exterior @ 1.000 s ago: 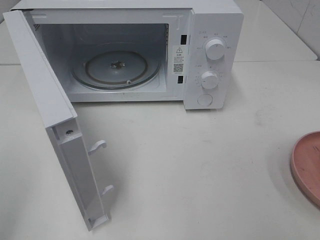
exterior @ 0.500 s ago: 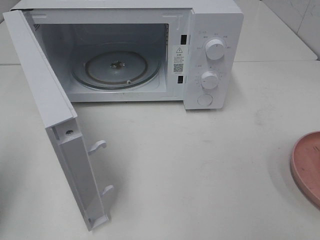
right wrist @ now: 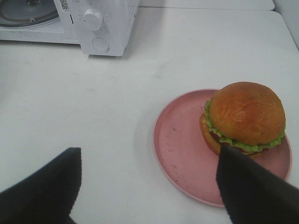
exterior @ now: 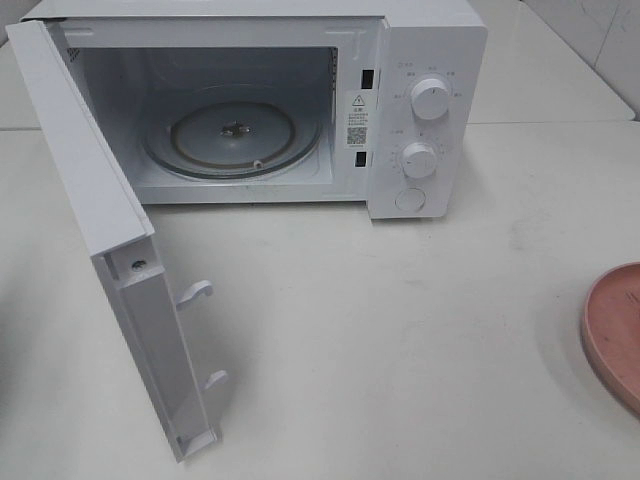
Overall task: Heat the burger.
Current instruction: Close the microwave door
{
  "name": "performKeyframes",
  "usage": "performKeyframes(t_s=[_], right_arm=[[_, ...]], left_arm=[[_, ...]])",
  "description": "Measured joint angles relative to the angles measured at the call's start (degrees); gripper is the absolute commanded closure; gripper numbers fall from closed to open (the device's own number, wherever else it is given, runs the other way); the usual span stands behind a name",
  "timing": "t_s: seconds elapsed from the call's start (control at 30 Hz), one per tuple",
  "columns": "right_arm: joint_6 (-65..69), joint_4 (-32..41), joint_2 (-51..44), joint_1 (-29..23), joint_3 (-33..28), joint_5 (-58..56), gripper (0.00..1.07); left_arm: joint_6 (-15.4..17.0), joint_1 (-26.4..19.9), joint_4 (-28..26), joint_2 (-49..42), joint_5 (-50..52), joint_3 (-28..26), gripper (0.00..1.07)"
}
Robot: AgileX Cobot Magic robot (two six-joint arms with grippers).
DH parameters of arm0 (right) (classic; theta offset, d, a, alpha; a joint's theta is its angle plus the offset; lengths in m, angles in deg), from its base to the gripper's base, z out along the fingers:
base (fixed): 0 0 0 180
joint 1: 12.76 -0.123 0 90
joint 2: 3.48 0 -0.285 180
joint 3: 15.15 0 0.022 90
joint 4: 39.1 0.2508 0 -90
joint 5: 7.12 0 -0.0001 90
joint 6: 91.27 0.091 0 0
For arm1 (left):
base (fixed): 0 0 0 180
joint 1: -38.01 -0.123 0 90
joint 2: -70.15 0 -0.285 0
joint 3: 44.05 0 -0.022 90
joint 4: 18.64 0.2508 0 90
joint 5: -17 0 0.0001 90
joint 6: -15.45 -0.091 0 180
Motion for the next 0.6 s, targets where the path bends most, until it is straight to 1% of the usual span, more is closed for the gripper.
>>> performKeyframes(t_s=[0.03, 0.07, 0.1, 0.13, 0.17, 0.2, 0.23, 0.27, 0.3, 0.33, 0.37, 0.4, 0.43, 0.53, 0.6], right_arm=[[0.0, 0.0, 0.0, 0.0, 0.0, 0.0, 0.31], [0.0, 0.0, 0.0, 0.0, 0.0, 0.0, 0.31], [0.0, 0.0, 0.0, 0.0, 0.0, 0.0, 0.31], [0.0, 0.0, 0.0, 0.0, 0.0, 0.0, 0.31], [0.0, 0.0, 0.0, 0.0, 0.0, 0.0, 0.31], [0.0, 0.0, 0.0, 0.0, 0.0, 0.0, 0.31], [0.0, 0.0, 0.0, 0.0, 0.0, 0.0, 0.31], [0.0, 0.0, 0.0, 0.0, 0.0, 0.0, 0.31], [0.0, 0.0, 0.0, 0.0, 0.0, 0.0, 0.31], [0.0, 0.0, 0.0, 0.0, 0.0, 0.0, 0.31], [0.0, 0.0, 0.0, 0.0, 0.0, 0.0, 0.31], [0.0, 0.0, 0.0, 0.0, 0.0, 0.0, 0.31], [0.0, 0.0, 0.0, 0.0, 0.0, 0.0, 0.31], [0.0, 0.0, 0.0, 0.0, 0.0, 0.0, 0.31], [0.0, 0.0, 0.0, 0.0, 0.0, 0.0, 0.31]], left_arm=[[3.3, 0.0, 4.0, 2.3, 2.4, 0.0, 1.07], [5.0, 0.0, 6.1, 3.7, 3.6, 0.0, 1.07], [5.0, 0.0, 6.1, 3.7, 3.6, 0.0, 1.07], [8.1, 0.0, 9.8, 6.1, 5.2, 0.0, 1.07], [12.1, 0.0, 13.3, 8.7, 7.0, 0.0, 1.07], [12.1, 0.0, 13.3, 8.7, 7.0, 0.0, 1.07], [14.1, 0.0, 15.4, 9.9, 8.1, 0.0, 1.07], [17.2, 0.0, 19.4, 12.0, 10.8, 0.0, 1.07], [17.2, 0.0, 19.4, 12.0, 10.8, 0.0, 1.07], [18.6, 0.0, 22.1, 13.2, 12.7, -0.1, 1.07], [18.6, 0.0, 22.1, 13.2, 12.7, -0.1, 1.07], [20.2, 0.0, 26.0, 15.1, 16.5, -0.1, 1.07], [21.1, 0.2, 28.6, 17.1, 20.6, -0.1, 1.07], [21.6, 0.6, 29.3, 18.1, 22.2, -0.1, 1.07], [21.9, 4.4, 29.7, 21.4, 23.8, -1.2, 1.07]])
